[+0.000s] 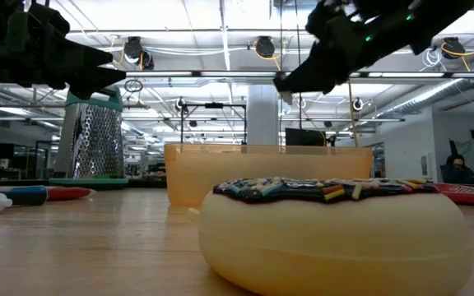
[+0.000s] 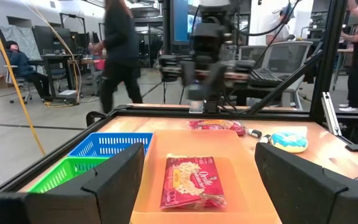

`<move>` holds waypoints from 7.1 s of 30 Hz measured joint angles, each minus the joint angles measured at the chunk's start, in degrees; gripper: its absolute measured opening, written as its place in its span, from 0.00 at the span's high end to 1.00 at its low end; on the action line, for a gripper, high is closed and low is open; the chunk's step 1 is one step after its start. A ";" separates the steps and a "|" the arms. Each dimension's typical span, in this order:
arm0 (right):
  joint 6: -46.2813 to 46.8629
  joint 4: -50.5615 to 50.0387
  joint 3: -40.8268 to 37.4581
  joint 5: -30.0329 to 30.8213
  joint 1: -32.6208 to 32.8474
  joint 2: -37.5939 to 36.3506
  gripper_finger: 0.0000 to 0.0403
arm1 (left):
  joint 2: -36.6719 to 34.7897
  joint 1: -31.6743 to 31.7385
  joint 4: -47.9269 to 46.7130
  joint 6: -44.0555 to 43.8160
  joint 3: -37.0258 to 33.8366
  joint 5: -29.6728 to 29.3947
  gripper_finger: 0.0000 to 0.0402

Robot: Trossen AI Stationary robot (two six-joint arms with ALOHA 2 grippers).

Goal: Pick & Place Food Item
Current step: Put the green food coloring bottle into the blue bin, then put the right red popcorn bag into the orange bin

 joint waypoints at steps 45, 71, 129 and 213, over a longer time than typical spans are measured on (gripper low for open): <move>5.77 11.33 0.00 0.16 -20.24 19.22 0.83 | -0.02 -0.01 -0.02 0.00 0.00 0.00 0.24; 7.16 11.33 0.00 0.18 -20.24 19.19 0.65 | 0.00 0.01 0.00 0.00 0.00 0.00 0.24; 31.79 -22.48 -12.32 -3.39 38.60 -15.73 0.44 | 0.00 -0.01 0.00 0.00 0.00 0.00 0.24; 32.50 -46.81 -12.44 15.18 8.67 -12.25 1.00 | 0.00 -0.01 -0.02 0.00 0.00 -0.01 0.24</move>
